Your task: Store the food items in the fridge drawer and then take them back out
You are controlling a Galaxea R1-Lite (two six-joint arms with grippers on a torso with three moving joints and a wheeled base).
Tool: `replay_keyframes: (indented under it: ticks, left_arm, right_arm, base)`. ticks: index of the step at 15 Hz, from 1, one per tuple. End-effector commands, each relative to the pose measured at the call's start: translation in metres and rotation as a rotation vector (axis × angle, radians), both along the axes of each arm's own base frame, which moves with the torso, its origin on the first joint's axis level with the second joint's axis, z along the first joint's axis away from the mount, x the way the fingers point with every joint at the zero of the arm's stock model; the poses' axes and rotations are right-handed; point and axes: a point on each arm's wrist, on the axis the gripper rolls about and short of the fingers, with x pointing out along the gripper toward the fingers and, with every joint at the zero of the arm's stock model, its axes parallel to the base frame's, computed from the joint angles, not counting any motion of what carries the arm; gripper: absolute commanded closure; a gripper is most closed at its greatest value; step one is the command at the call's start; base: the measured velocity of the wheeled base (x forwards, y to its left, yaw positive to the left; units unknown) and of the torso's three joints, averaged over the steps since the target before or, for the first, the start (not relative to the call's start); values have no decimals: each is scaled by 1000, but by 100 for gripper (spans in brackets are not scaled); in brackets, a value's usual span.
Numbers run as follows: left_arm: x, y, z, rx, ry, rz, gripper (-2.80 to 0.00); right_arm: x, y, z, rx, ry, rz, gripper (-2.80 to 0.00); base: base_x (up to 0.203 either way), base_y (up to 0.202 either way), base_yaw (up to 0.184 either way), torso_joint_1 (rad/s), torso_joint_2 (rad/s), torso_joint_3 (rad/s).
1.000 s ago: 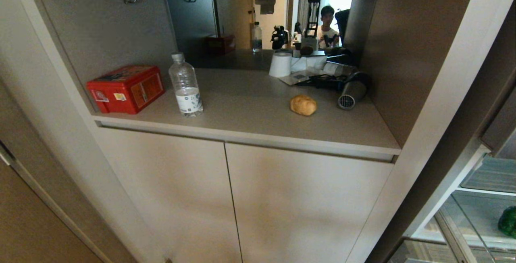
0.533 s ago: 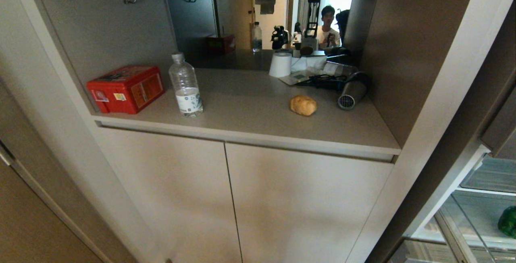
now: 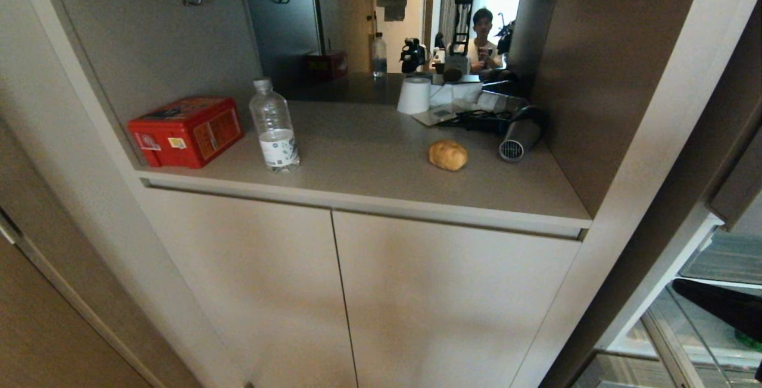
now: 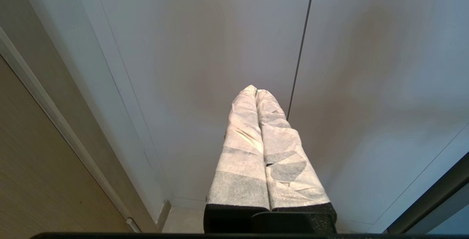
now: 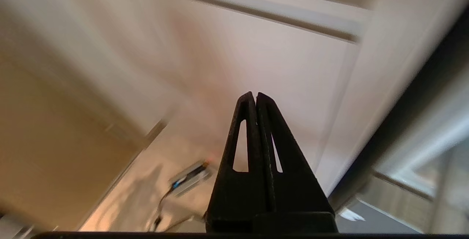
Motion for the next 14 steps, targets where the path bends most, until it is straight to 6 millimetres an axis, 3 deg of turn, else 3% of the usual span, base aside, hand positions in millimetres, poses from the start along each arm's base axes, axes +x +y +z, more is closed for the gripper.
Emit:
replay_keyframes:
  ticks: [1, 7, 8, 9, 14]
  left_arm:
    - [1, 0, -3, 0, 10, 0, 0]
    - [1, 0, -3, 0, 10, 0, 0]
    - [1, 0, -3, 0, 10, 0, 0]
    - [1, 0, -3, 0, 10, 0, 0]
    - [1, 0, -3, 0, 10, 0, 0]
  right_arm:
    - [29, 14, 9, -27, 68, 58, 0]
    - [101, 75, 17, -125, 138, 122, 0]
    - [111, 83, 19, -135, 131, 110, -111]
    - [120, 91, 20, -143, 127, 98, -280]
    - [177, 122, 25, -125, 56, 82, -280]
  base:
    - [0, 0, 0, 0, 0, 0]
    - [0, 0, 0, 0, 0, 0]
    - [0, 0, 0, 0, 0, 0]
    - [0, 0, 0, 0, 0, 0]
    - [0, 0, 0, 0, 0, 0]
